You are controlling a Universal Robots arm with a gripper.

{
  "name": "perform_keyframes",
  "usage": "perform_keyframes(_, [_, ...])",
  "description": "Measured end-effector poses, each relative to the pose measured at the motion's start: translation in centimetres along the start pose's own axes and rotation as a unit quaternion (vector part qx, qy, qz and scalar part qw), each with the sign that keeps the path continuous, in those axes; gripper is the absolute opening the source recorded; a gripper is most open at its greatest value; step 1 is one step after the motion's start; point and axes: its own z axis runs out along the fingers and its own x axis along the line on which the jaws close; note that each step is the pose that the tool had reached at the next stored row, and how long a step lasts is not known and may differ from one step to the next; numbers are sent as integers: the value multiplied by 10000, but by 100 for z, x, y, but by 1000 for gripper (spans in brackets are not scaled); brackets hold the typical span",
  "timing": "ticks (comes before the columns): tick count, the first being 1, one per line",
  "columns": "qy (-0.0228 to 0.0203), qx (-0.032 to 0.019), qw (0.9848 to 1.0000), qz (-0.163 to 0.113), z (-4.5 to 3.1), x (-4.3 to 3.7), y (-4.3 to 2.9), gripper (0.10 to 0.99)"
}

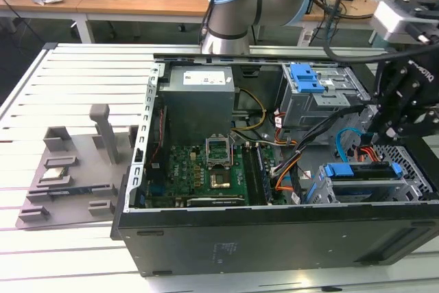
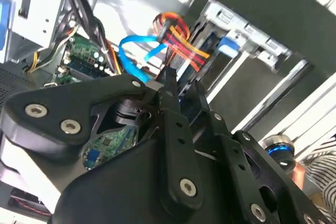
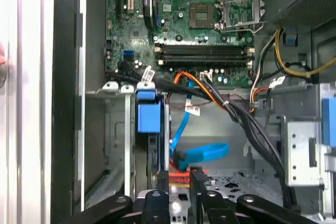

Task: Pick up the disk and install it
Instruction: 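Insert the second disk wire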

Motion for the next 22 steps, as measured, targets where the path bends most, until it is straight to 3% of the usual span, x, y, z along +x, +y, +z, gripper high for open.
perform_keyframes(5, [0,0,10000,-16,29,1,166,302])
perform_keyframes(10, [0,0,10000,-19,29,1,166,302])
perform_keyframes(11, [0,0,10000,-19,29,1,166,286])
perform_keyframes(13, [0,0,10000,-19,29,1,166,161])
perform_keyframes(17, [2,0,10000,-20,30,14,166,161])
perform_keyframes(19, [29,0,10000,-19,29,52,165,161])
perform_keyframes(21, [106,2,9999,-15,35,143,163,161])
perform_keyframes(22, [119,0,9999,-29,51,172,162,161])
